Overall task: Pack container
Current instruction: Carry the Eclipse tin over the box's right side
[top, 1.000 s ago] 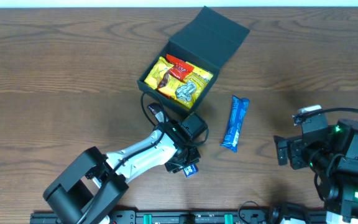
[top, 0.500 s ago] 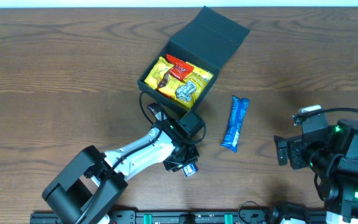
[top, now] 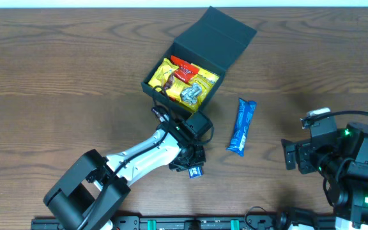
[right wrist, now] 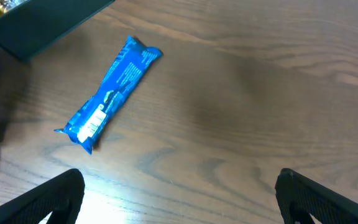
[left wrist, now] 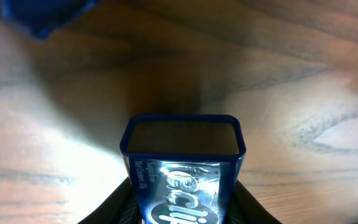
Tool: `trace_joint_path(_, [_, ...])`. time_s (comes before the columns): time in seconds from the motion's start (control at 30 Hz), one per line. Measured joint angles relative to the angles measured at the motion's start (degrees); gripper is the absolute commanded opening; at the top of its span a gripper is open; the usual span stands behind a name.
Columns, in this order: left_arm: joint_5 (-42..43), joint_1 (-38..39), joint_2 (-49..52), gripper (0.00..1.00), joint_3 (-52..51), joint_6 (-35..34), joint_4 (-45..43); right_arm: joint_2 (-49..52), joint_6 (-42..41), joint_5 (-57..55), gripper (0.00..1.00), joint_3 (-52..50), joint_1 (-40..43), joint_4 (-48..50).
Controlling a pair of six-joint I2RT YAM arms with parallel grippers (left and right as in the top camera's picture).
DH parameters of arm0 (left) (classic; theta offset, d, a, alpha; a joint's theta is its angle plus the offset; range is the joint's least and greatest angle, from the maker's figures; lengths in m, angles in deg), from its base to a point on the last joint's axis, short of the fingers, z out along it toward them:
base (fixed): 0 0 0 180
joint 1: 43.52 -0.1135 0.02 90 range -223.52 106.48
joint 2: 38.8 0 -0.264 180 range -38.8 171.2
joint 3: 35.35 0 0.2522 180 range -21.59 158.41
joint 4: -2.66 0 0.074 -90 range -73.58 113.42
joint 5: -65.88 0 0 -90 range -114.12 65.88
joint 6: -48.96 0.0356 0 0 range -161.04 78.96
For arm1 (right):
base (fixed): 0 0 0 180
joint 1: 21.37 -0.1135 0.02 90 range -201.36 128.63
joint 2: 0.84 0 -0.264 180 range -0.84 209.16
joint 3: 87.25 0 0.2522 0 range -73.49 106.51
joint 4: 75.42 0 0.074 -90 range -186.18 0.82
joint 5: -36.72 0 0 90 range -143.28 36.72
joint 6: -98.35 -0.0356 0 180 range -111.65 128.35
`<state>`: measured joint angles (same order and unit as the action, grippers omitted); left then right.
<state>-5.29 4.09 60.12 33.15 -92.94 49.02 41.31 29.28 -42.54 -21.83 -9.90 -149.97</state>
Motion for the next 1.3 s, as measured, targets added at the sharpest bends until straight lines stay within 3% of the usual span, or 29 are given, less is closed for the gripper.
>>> trace_joint_path(0.33, [-0.81, 0.00, 0.00, 0.23, 0.61, 12.52, 0.76, 0.00, 0.00, 0.00, 0.99, 0.00, 0.00, 0.00])
trace_joint_path(0.67, [-3.80, -0.04, 0.07, 0.24, 10.16, 28.30, 10.82, 0.00, 0.00, 0.00, 0.99, 0.00, 0.00, 0.00])
trace_joint_path(0.9, [-10.56, -0.17, 0.24, 0.25, 19.87, 35.98, 19.87, 0.00, 0.00, 0.00, 0.99, 0.00, 0.00, 0.00])
trace_joint_path(1.3, [-25.59, -0.17, 0.24, 0.25, 27.43, 42.99, 21.33, 0.00, 0.00, 0.00, 0.99, 0.00, 0.00, 0.00])
